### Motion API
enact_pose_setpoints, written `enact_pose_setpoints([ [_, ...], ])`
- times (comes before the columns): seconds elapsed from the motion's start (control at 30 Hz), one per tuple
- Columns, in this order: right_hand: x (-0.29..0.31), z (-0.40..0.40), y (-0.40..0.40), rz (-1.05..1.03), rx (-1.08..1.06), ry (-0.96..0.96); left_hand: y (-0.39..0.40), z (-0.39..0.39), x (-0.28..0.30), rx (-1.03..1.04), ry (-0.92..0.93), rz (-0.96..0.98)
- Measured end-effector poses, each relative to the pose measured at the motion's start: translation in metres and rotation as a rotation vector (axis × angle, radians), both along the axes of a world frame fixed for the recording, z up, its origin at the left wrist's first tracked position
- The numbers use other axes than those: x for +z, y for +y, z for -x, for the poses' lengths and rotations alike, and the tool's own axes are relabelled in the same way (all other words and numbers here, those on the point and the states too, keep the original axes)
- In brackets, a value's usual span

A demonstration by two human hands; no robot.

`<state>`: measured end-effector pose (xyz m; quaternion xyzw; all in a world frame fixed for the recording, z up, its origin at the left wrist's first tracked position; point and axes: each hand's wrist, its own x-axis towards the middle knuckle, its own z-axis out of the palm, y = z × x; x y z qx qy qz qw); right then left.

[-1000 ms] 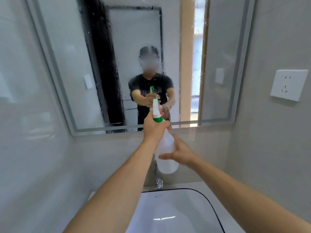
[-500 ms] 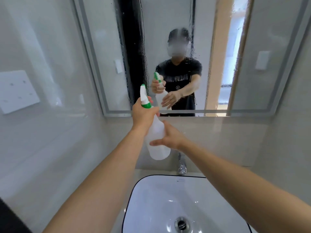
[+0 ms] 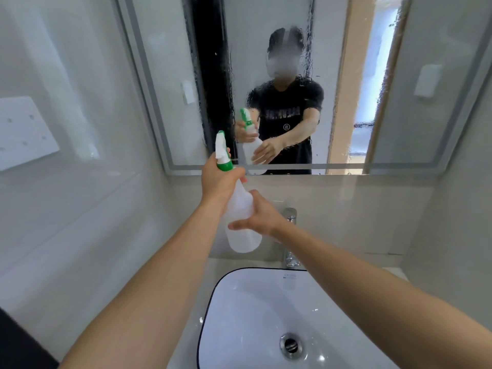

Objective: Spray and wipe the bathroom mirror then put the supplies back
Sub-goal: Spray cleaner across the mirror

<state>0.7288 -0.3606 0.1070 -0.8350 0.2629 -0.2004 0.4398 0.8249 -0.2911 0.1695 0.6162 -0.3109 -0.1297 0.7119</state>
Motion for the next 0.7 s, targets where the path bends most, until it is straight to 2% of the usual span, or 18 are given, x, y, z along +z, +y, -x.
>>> enact_pose_setpoints([
  [0.27, 0.002, 0.065, -0.038, -0.026, -0.148, -0.083, -0.054, 0.058, 0.006, -0.218, -0.201, -0.048],
  [0.43, 0.007, 0.131, -0.07, 0.003, -0.296, -0.092, -0.1, 0.11, 0.005, -0.383, -0.218, -0.048],
  [0.6, -0.003, 0.207, -0.096, -0.004, -0.454, -0.091, -0.133, 0.166, -0.006, -0.664, -0.251, -0.096],
  [0.7, -0.014, 0.25, -0.109, -0.052, -0.534, -0.096, -0.147, 0.195, -0.026, -0.822, -0.167, -0.113],
])
